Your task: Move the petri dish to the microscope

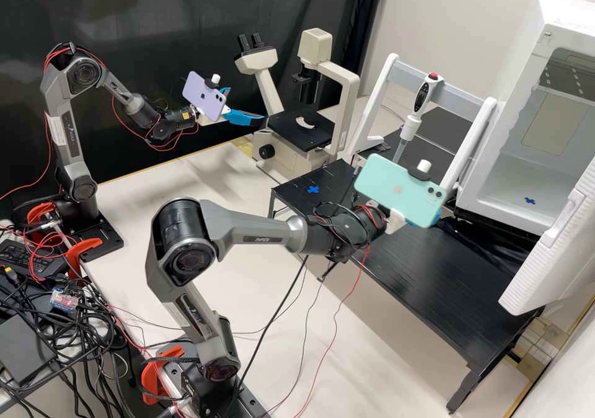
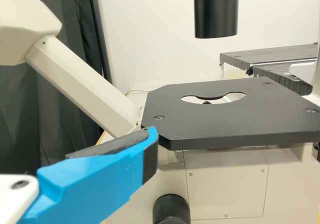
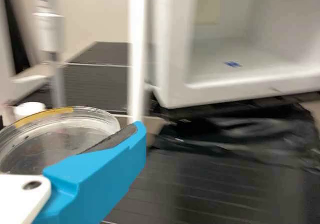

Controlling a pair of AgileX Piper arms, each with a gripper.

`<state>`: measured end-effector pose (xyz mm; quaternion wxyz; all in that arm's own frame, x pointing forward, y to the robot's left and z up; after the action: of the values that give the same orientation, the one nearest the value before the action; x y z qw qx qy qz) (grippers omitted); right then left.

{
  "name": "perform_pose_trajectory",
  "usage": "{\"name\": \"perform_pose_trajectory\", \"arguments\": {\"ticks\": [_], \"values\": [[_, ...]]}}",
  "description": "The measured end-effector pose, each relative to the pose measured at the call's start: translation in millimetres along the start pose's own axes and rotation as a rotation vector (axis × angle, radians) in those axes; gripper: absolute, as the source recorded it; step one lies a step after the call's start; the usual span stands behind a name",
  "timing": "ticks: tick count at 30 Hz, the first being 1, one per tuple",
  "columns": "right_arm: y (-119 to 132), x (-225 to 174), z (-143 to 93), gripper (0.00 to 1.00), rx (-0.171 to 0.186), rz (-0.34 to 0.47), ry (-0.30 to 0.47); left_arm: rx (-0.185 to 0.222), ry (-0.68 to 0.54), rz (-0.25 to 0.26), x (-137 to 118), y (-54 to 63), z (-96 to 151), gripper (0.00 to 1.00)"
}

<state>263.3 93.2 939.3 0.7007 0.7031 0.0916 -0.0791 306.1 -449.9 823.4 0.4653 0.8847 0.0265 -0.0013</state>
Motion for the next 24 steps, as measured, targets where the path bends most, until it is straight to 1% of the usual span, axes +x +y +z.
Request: {"name": "perform_pose_trajectory", "arguments": {"ticks": [4,9,17,24], "values": [[-13,-4,-18,0.0,-0.024,-0.027,0.048,0.0,0.0,0.0,0,0.0,0,1.0],[-24,-5,-32,0.0,-0.041,-0.053,0.079,0.0,0.0,0.0,0,0.0,0,1.0],[-29,-3,-36,0.0,-0.047,-0.062,0.077,0.0,0.0,0.0,0,0.0,0,1.0],[-32,0,-36,0.0,-0.043,-0.071,0.072,0.0,0.0,0.0,0,0.0,0,1.0]]}}
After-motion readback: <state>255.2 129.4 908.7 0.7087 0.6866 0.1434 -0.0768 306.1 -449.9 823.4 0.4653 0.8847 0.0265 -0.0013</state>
